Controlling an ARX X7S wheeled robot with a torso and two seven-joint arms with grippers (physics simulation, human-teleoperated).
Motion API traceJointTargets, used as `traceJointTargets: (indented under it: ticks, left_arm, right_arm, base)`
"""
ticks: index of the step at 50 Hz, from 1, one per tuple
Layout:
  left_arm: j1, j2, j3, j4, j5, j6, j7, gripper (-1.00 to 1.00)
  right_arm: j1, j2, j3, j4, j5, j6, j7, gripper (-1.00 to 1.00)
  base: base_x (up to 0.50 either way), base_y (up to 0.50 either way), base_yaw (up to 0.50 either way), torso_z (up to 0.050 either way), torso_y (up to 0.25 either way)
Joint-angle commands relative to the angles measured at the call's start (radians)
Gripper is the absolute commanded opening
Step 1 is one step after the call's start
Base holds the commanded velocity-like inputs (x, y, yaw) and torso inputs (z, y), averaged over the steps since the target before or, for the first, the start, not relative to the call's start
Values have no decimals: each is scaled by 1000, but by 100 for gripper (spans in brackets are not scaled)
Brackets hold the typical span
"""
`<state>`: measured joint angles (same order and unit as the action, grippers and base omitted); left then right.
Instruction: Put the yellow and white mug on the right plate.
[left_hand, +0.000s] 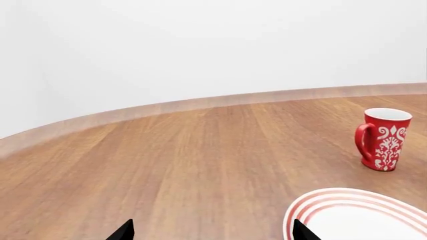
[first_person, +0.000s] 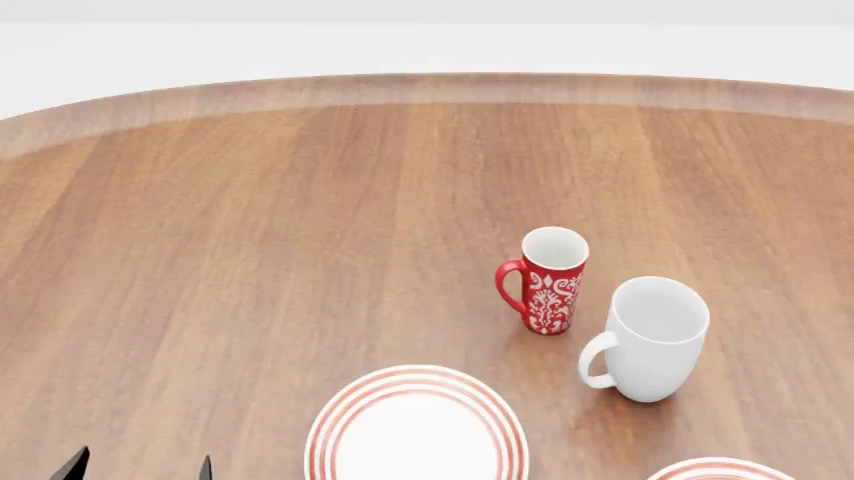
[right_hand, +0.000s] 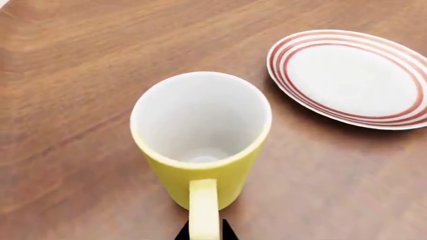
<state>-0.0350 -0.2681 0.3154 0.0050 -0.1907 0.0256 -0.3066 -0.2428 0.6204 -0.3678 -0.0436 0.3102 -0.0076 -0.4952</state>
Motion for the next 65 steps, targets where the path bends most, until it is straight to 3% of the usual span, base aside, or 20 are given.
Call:
traceJointTargets:
  ticks: [1, 38, 65]
  left_arm:
    - [0, 17, -18, -1, 15, 4, 22, 100]
    - [-3, 7, -5, -2, 7, 7, 7, 100]
    - [-6, 0, 5, 0, 0, 6, -2, 100]
  right_arm:
    - [7, -26, 20, 25, -32, -12, -15, -100]
    - [-91, 51, 150, -115, 23, -48, 87, -100]
    - [-190, 84, 383, -145, 186, -98, 195, -100]
  base:
    - [0, 0, 0, 0, 0]
    - [0, 0, 0, 0, 0]
    - [0, 0, 0, 0, 0]
